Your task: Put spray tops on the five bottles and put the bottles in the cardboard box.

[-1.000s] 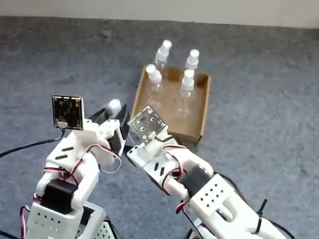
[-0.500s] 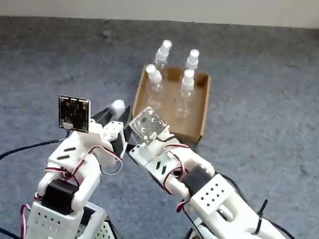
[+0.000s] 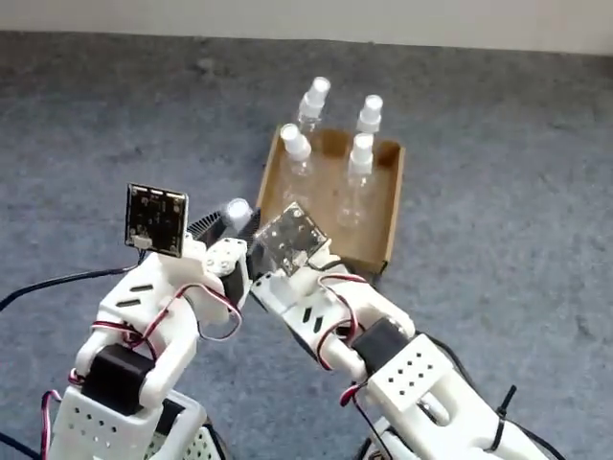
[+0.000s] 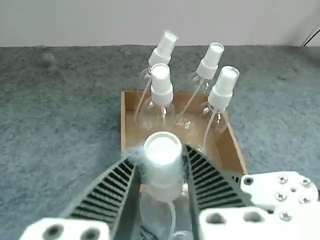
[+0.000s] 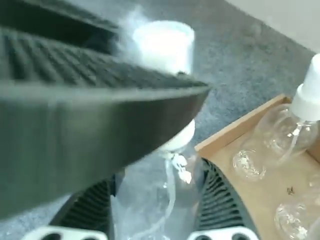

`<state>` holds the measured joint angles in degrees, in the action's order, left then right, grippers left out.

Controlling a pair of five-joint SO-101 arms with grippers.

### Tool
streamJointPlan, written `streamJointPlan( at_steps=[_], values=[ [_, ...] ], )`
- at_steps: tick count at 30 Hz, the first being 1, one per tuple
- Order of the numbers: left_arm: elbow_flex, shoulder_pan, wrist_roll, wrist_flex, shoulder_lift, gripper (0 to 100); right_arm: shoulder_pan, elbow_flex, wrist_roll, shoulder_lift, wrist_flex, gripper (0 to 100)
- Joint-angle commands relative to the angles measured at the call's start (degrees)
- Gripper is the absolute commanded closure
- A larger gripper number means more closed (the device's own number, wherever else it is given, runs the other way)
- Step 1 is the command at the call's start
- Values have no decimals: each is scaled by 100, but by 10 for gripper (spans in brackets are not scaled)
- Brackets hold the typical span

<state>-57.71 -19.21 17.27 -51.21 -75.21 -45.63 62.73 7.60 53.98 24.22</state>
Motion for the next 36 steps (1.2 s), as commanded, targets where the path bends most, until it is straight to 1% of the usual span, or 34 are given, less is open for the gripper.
streamJointPlan(
  at_steps=[1,5,7,11,14,15,18,20,26,28,30,33,36],
  values=[
    [180,-163,-35,-97,-13,871,57,-40,44,242,-330,994],
    [242,-154,-44,-220,-22,879,57,251,44,242,-769,994],
    [233,-101,-44,-237,-22,877,57,303,44,242,-822,994],
    [505,295,-70,-554,-40,877,57,312,44,242,-822,994],
    [875,505,-536,-1002,-40,873,57,312,53,242,-822,994],
    [954,532,-659,-1073,-40,858,57,312,62,233,-822,994],
    [1112,541,-695,-1204,-40,784,57,321,70,207,-822,994],
    [1200,541,-695,-1284,-40,752,57,321,70,207,-822,994],
    [1499,558,-712,-1662,-215,786,57,321,79,198,-822,994],
    [1473,760,-695,-1521,-576,804,57,330,70,198,-822,994],
    [1270,1235,-589,-1327,-1024,827,57,330,62,198,-813,994],
    [752,1868,114,-800,-1648,852,57,330,53,198,-813,994],
    [154,1947,193,-26,-1868,864,57,330,53,198,-813,994]
  ],
)
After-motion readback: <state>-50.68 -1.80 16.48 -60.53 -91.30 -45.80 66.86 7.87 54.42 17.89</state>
